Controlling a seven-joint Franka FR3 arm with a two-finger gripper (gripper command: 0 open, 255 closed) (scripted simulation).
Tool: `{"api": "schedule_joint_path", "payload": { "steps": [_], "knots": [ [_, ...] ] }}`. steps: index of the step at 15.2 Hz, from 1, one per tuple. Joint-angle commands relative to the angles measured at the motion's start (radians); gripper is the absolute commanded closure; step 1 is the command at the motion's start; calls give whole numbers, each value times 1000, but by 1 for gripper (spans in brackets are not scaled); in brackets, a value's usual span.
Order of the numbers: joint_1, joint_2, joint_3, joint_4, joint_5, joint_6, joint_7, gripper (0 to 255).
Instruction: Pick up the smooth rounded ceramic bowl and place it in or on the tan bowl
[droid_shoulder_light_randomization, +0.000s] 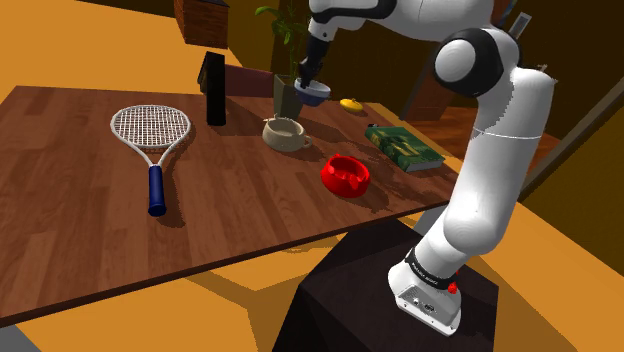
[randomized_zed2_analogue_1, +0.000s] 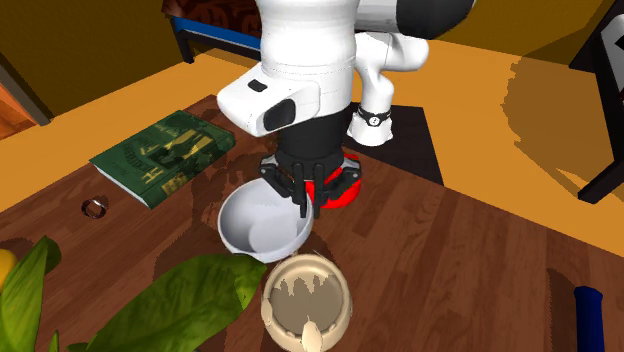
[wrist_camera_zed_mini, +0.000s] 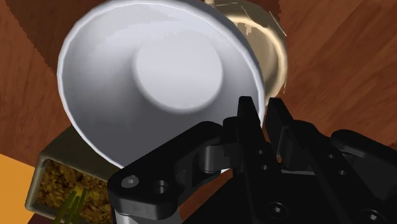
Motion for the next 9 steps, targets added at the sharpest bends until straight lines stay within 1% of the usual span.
{"api": "schedule_joint_path", "payload": {
  "steps": [1,5,9],
  "knots": [
    [21,24,11,53,-3,-27,39,255],
    [62,83,32,175,-7,-86,110,255],
    [66,75,32,109,-8,-28,108,255]
  ]
}}
